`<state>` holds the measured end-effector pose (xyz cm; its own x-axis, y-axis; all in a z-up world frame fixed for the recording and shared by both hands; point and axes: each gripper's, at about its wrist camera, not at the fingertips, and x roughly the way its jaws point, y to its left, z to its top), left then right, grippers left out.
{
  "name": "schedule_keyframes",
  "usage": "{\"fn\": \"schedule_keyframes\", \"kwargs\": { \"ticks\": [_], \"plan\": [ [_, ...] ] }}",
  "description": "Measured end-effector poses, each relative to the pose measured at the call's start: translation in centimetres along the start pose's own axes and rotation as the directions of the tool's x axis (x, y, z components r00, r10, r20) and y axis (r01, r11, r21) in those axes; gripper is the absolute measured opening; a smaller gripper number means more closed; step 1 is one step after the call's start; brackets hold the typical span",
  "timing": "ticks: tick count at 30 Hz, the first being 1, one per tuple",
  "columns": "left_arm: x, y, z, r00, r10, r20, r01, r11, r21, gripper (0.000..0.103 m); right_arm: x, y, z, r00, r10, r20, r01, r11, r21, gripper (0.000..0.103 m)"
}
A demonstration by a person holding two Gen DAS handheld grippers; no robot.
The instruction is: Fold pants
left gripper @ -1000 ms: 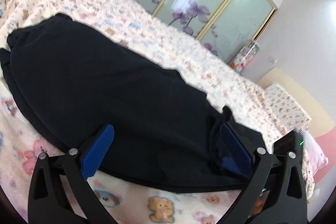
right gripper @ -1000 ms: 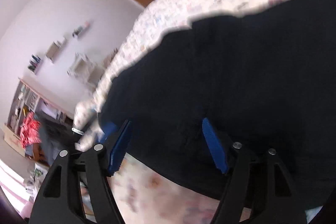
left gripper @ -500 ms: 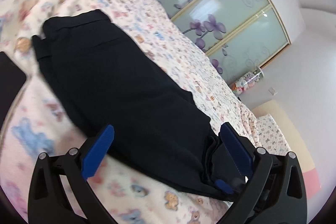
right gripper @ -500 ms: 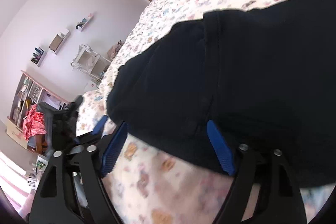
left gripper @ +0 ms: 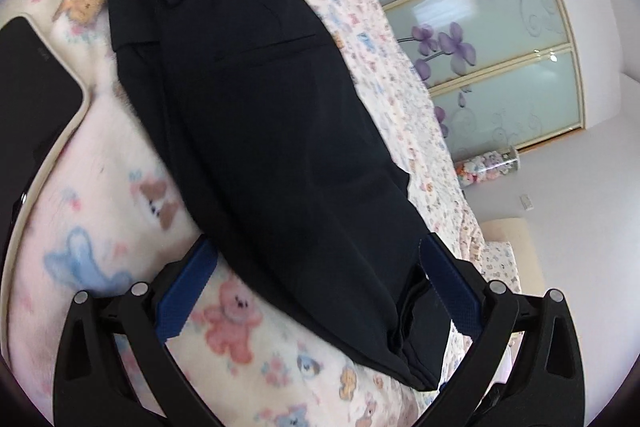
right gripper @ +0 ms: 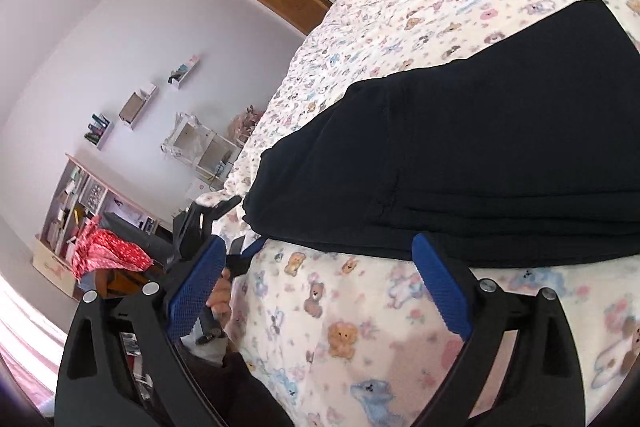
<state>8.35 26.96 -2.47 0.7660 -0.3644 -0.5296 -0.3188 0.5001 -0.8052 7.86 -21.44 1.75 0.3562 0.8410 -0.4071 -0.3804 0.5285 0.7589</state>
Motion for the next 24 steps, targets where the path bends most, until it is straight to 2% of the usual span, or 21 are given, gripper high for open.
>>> {"fn": "schedule_keyframes", "kwargs": {
  "ticks": [5, 7, 9, 11, 14, 17, 19, 24],
  "plan": [
    [0.9, 0.0, 0.9, 1.000, 0.020, -0.002, -0.020, 1.000, -0.014, 0.101, 0.1, -0.1, -0.4, 1.000, -0.008, -0.019, 0.007, 1.000, -0.021, 0.096],
    [0.3, -0.3, 1.3, 0.999, -0.004, 0.049, 0.004, 1.000, 0.001, 0.100, 0.1, -0.1, -0.5, 1.000, -0.007, -0.023, 0.006, 1.000, -0.023, 0.096],
    [-1.0, -1.3, 1.4, 0.991, -0.033, 0.134, 0.025, 0.998, 0.063, 0.100, 0.1, -0.1, -0.6, 1.000, -0.003, -0.025, 0.003, 1.000, -0.023, 0.096],
    [-1.3, -2.0, 1.4, 0.985, -0.046, 0.164, 0.031, 0.995, 0.098, 0.100, 0.1, -0.1, -0.7, 1.000, -0.006, -0.025, 0.006, 1.000, -0.030, 0.096],
    [-0.4, -0.4, 2.1, 0.988, -0.002, 0.155, 0.002, 1.000, 0.000, 0.100, 0.0, -0.1, -0.8, 1.000, -0.012, -0.025, 0.011, 0.999, -0.032, 0.096],
    [-0.5, 1.2, 3.0, 0.986, 0.018, 0.163, -0.002, 0.995, -0.099, 0.093, -0.5, 0.1, -0.8, 1.000, -0.011, -0.014, 0.010, 0.999, -0.039, 0.096],
    [-0.5, 1.2, 3.8, 0.987, 0.023, 0.160, -0.004, 0.993, -0.119, 0.091, -1.3, 0.2, -0.6, 1.000, 0.009, 0.011, -0.008, 0.999, -0.040, 0.096],
    [1.2, 0.4, 5.7, 0.985, 0.136, 0.104, -0.122, 0.984, -0.131, 0.084, -2.7, 0.5, -0.1, 0.997, 0.052, 0.050, -0.049, 0.998, -0.049, 0.096]
  ]
}}
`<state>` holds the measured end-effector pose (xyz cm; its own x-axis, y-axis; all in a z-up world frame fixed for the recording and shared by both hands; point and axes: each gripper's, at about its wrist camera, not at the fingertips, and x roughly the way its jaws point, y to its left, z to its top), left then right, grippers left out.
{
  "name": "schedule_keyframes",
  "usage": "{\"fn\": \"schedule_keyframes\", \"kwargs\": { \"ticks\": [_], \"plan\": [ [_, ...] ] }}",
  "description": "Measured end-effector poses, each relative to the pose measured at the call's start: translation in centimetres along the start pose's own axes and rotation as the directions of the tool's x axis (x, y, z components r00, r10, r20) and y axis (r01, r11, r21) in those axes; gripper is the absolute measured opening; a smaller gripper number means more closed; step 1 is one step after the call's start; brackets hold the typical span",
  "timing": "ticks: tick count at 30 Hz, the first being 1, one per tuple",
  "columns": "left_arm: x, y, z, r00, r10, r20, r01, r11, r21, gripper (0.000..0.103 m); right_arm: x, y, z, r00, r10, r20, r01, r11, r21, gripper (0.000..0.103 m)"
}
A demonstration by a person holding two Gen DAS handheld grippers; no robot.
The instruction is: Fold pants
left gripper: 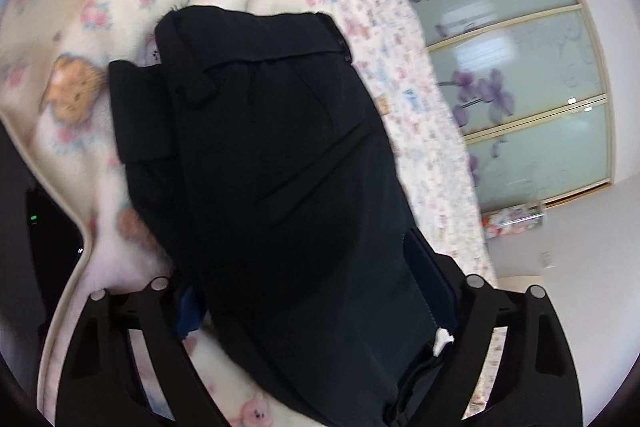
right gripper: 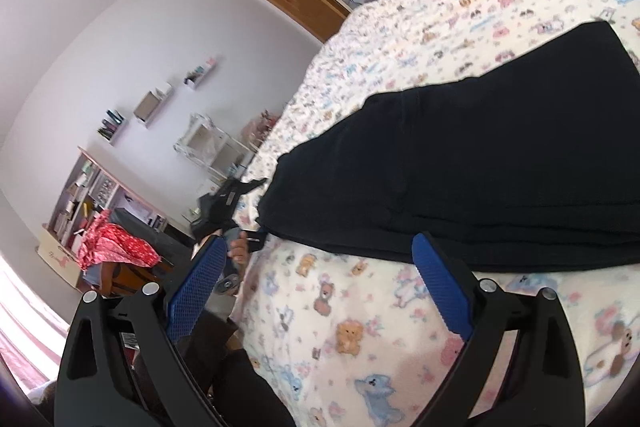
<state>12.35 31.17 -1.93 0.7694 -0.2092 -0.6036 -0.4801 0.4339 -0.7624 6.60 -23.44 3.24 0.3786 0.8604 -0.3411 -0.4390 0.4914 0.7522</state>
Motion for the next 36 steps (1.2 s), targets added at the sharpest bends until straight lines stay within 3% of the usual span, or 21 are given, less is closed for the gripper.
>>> {"fn": "schedule_keyframes", "kwargs": {
  "ticks": [4, 9, 11, 13, 16, 18, 20, 22, 24, 25, 26, 28, 29, 30, 33, 36],
  "plan": [
    [0.6, 0.1, 0.7, 0.997, 0.075, -0.004, -0.075, 0.997, -0.031, 0.072, -0.8, 0.3, 0.3, 1.000, -0.004, 0.012, 0.005, 1.000, -0.024, 0.096],
    [0.0, 0.6, 1.0, 0.989, 0.149, -0.002, -0.149, 0.985, -0.087, 0.044, -2.1, -0.1, 0.6, 0.999, 0.007, 0.043, -0.007, 1.000, -0.013, 0.096],
    [-0.6, -0.9, 0.9, 0.977, 0.211, 0.032, -0.210, 0.978, -0.014, 0.030, -2.8, -0.2, 0.8, 0.998, 0.011, 0.061, -0.011, 1.000, -0.003, 0.096],
    [-1.0, -4.4, 0.2, 0.955, 0.277, 0.106, -0.289, 0.949, 0.126, 0.021, -3.7, -0.3, 1.0, 0.995, 0.022, 0.093, -0.023, 1.000, 0.009, 0.096],
    [-1.5, -10.7, -2.0, 0.905, 0.344, 0.251, -0.415, 0.843, 0.343, 0.017, -5.1, -0.4, 1.5, 0.988, 0.038, 0.150, -0.043, 0.999, 0.033, 0.096],
    [-1.4, -14.1, -3.5, 0.885, 0.349, 0.309, -0.457, 0.779, 0.430, 0.016, -6.1, -0.5, 2.1, 0.980, 0.031, 0.195, -0.040, 0.998, 0.043, 0.096],
    [-1.5, -17.6, -5.6, 0.871, 0.329, 0.364, -0.482, 0.712, 0.511, 0.016, -7.2, -0.6, 2.5, 0.970, 0.014, 0.242, -0.026, 0.999, 0.046, 0.096],
    [-1.2, -21.5, -8.7, 0.869, 0.278, 0.410, -0.488, 0.626, 0.608, 0.016, -8.4, -1.0, 3.0, 0.956, -0.007, 0.292, -0.009, 0.999, 0.054, 0.096],
    [-1.0, -24.3, -12.1, 0.879, 0.220, 0.424, -0.470, 0.551, 0.689, 0.016, -9.7, -1.6, 3.4, 0.939, -0.031, 0.342, 0.006, 0.997, 0.073, 0.096],
    [-0.8, -26.1, -15.1, 0.892, 0.170, 0.418, -0.445, 0.486, 0.752, 0.016, -10.3, -1.9, 3.5, 0.931, -0.042, 0.363, 0.011, 0.996, 0.086, 0.096],
    [-0.6, -26.9, -17.0, 0.899, 0.146, 0.413, -0.432, 0.450, 0.782, 0.016, -10.9, -2.4, 3.6, 0.922, -0.053, 0.383, 0.015, 0.995, 0.102, 0.096],
    [0.2, -28.8, -23.2, 0.933, 0.060, 0.355, -0.356, 0.305, 0.883, 0.016, -12.1, -3.6, 3.7, 0.901, -0.089, 0.425, 0.025, 0.988, 0.154, 0.096],
    [0.4, -29.0, -25.2, 0.944, 0.041, 0.327, -0.326, 0.268, 0.907, 0.016, -12.5, -4.1, 3.7, 0.894, -0.103, 0.437, 0.029, 0.984, 0.174, 0.096],
    [0.8, -29.0, -28.5, 0.967, 0.014, 0.255, -0.252, 0.209, 0.945, 0.016, -13.1, -4.9, 3.7, 0.884, -0.126, 0.450, 0.035, 0.978, 0.205, 0.096],
    [2.5, -27.8, -34.7, 0.994, 0.021, 0.103, -0.105, 0.095, 0.990, 0.016, -14.0, -6.4, 3.6, 0.866, -0.195, 0.460, 0.074, 0.961, 0.267, 0.096],
    [5.9, -25.3, -40.4, 0.991, 0.133, -0.019, 0.021, -0.012, 1.000, 0.017, -13.9, -7.5, 3.7, 0.866, -0.225, 0.445, 0.092, 0.949, 0.302, 0.096]
  ]
}}
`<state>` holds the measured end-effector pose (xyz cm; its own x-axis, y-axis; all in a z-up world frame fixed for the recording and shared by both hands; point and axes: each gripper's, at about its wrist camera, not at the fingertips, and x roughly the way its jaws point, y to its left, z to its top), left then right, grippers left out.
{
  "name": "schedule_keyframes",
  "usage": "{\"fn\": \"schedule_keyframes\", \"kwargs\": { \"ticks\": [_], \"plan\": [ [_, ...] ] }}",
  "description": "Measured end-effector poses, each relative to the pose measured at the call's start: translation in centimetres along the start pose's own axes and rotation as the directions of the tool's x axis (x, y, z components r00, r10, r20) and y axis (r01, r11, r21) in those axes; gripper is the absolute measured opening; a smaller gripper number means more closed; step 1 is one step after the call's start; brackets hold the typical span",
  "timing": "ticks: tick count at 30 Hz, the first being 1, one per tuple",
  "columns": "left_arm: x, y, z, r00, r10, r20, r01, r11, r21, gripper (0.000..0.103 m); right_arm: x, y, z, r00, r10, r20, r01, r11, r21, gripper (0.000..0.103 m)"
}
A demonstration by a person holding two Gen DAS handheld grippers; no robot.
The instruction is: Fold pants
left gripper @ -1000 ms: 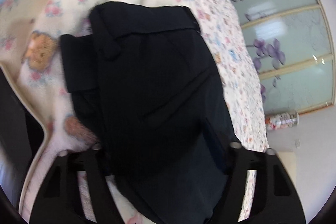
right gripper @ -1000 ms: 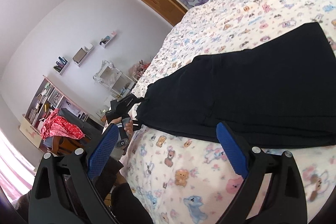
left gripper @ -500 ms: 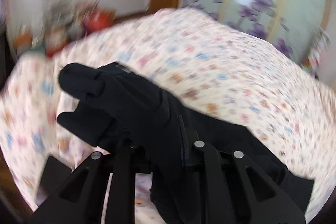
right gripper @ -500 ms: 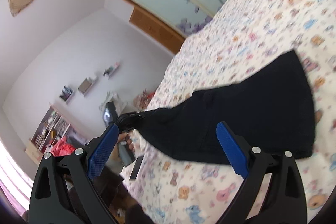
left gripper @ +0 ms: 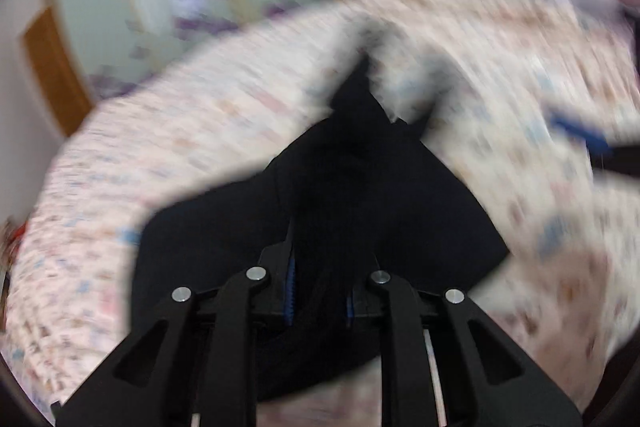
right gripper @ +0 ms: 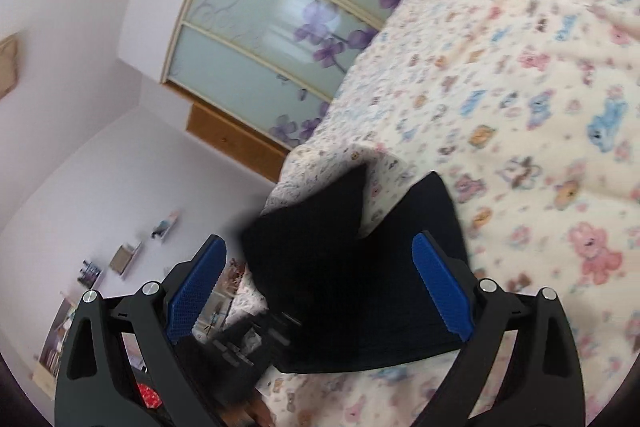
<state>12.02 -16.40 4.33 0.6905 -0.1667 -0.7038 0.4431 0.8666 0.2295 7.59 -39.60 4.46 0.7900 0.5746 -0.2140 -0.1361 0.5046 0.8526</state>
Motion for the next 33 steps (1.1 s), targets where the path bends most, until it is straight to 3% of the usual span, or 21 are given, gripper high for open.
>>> {"fn": "schedule_keyframes", "kwargs": {
  "ticks": [1, 3, 6, 8, 10, 15, 17, 19, 20, 21, 22, 25, 28, 30, 33],
  "plan": [
    [1.7, -1.8, -1.2, 0.998, 0.022, -0.051, -0.020, 0.999, 0.039, 0.017, 0.2, -0.2, -0.1, 1.000, -0.005, -0.008, 0.005, 1.000, 0.002, 0.096],
    [2.9, -2.9, -2.9, 0.997, 0.068, -0.021, -0.066, 0.996, 0.058, 0.017, 0.6, -0.4, -0.2, 0.999, -0.017, -0.028, 0.017, 1.000, 0.001, 0.096],
    [2.2, -1.6, -2.6, 0.999, 0.033, 0.002, -0.033, 0.999, -0.031, 0.017, 0.9, -0.8, -0.4, 0.999, -0.022, -0.043, 0.022, 1.000, -0.002, 0.096],
    [0.5, -1.5, -2.1, 0.997, 0.040, 0.064, -0.035, 0.997, -0.063, 0.017, 1.0, -0.9, -0.5, 0.999, -0.023, -0.041, 0.023, 1.000, 0.002, 0.096],
    [-1.1, -2.1, -2.1, 0.988, 0.050, 0.148, -0.045, 0.998, -0.036, 0.017, 1.0, -0.9, -0.5, 0.999, -0.020, -0.040, 0.021, 1.000, 0.008, 0.096],
    [1.2, -3.8, -4.0, 0.999, 0.006, 0.050, -0.008, 0.998, 0.059, 0.019, 1.9, -1.4, -0.8, 0.996, -0.053, -0.074, 0.055, 0.998, 0.019, 0.096],
    [1.2, -3.6, -4.3, 0.998, 0.008, 0.069, -0.011, 0.998, 0.056, 0.021, 2.1, -1.6, -0.9, 0.994, -0.060, -0.088, 0.063, 0.998, 0.025, 0.096],
    [0.9, -3.2, -4.2, 0.998, -0.014, 0.069, 0.011, 0.999, 0.051, 0.030, 2.5, -1.8, -0.8, 0.991, -0.071, -0.110, 0.073, 0.997, 0.015, 0.096],
    [0.7, -3.1, -4.3, 0.997, -0.038, 0.070, 0.034, 0.998, 0.048, 0.051, 2.6, -1.9, -0.8, 0.990, -0.082, -0.116, 0.084, 0.996, 0.013, 0.096],
    [0.2, -3.0, -4.5, 0.995, -0.065, 0.074, 0.062, 0.997, 0.043, 0.079, 2.7, -2.1, -0.8, 0.987, -0.098, -0.126, 0.101, 0.995, 0.014, 0.096],
    [-0.5, -2.9, -4.9, 0.992, -0.087, 0.092, 0.083, 0.996, 0.043, 0.089, 2.8, -2.4, -0.8, 0.983, -0.118, -0.138, 0.122, 0.992, 0.021, 0.096],
    [-2.7, -2.7, -6.2, 0.981, -0.154, 0.120, 0.150, 0.988, 0.045, 0.093, 3.2, -3.7, -0.9, 0.969, -0.166, -0.182, 0.180, 0.982, 0.063, 0.096],
    [-4.6, -0.8, -6.9, 0.960, -0.227, 0.166, 0.235, 0.971, -0.035, 0.096, 3.7, -4.8, -1.3, 0.952, -0.186, -0.242, 0.214, 0.972, 0.098, 0.096],
    [-5.6, 1.2, -7.6, 0.956, -0.189, 0.225, 0.219, 0.969, -0.116, 0.101, 4.0, -5.1, -1.7, 0.951, -0.157, -0.265, 0.194, 0.974, 0.117, 0.095],
    [-6.9, 5.1, -9.1, 0.945, -0.021, 0.326, 0.114, 0.956, -0.270, 0.101, 4.2, -4.2, -2.1, 0.946, -0.179, -0.272, 0.202, 0.977, 0.061, 0.093]
  ]
}}
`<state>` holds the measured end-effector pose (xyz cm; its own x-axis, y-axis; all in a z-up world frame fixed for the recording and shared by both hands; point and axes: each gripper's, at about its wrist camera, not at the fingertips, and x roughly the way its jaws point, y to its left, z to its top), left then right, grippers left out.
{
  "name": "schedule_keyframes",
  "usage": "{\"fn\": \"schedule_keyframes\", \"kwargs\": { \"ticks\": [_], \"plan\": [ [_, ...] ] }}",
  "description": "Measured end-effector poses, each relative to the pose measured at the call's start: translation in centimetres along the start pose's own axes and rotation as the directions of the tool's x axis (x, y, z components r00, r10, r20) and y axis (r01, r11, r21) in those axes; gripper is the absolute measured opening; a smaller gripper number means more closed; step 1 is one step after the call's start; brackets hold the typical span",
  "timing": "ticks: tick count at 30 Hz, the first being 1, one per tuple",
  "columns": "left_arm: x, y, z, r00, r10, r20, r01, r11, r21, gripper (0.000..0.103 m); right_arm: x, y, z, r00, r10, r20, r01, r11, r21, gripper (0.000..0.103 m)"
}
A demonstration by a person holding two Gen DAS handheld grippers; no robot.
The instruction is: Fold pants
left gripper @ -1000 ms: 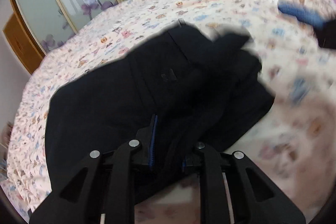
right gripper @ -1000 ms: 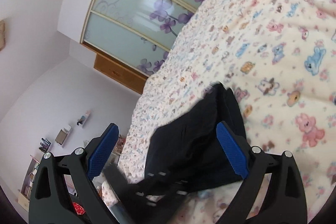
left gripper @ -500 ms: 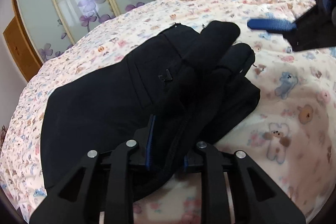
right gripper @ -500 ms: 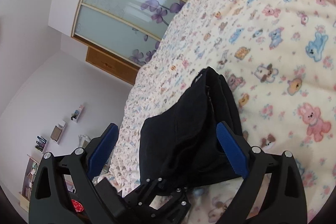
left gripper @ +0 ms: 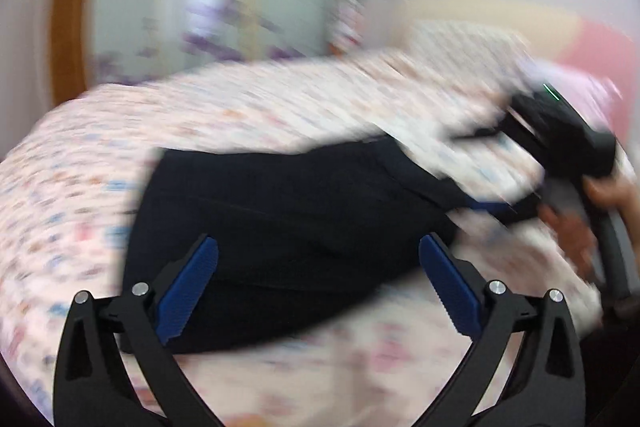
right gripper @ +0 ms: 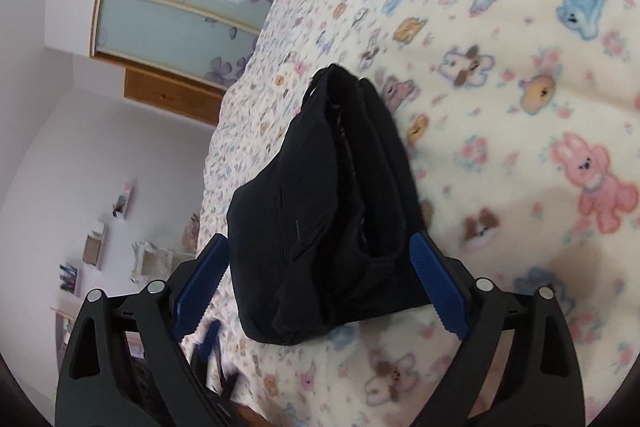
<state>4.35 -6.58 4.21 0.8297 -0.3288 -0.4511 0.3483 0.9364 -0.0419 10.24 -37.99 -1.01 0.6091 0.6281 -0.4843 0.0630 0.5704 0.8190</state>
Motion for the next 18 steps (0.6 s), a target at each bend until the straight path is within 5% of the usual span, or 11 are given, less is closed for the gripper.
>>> {"fn": "schedule_keyframes", "kwargs": {
  "ticks": [5, 10, 14, 18],
  "plan": [
    [-1.9, 5.5, -2.6, 0.974, 0.200, 0.106, -0.175, 0.962, -0.208, 0.101, 0.8, 1.7, -1.0, 0.986, -0.165, 0.020, 0.166, 0.977, -0.134, 0.078],
    [-2.4, 7.7, -3.2, 0.976, 0.197, 0.089, -0.161, 0.938, -0.307, 0.101, 1.8, 2.0, -1.8, 0.965, -0.258, 0.049, 0.263, 0.943, -0.202, 0.061],
    [-2.4, 8.2, -3.3, 0.980, 0.183, 0.080, -0.150, 0.938, -0.311, 0.101, 1.0, 3.1, -2.4, 0.956, -0.266, 0.126, 0.291, 0.917, -0.271, 0.029],
    [-2.4, 8.0, -3.4, 0.981, 0.180, 0.077, -0.149, 0.941, -0.305, 0.101, 0.7, 4.2, -3.1, 0.958, -0.257, 0.128, 0.285, 0.902, -0.324, 0.024]
  ]
}}
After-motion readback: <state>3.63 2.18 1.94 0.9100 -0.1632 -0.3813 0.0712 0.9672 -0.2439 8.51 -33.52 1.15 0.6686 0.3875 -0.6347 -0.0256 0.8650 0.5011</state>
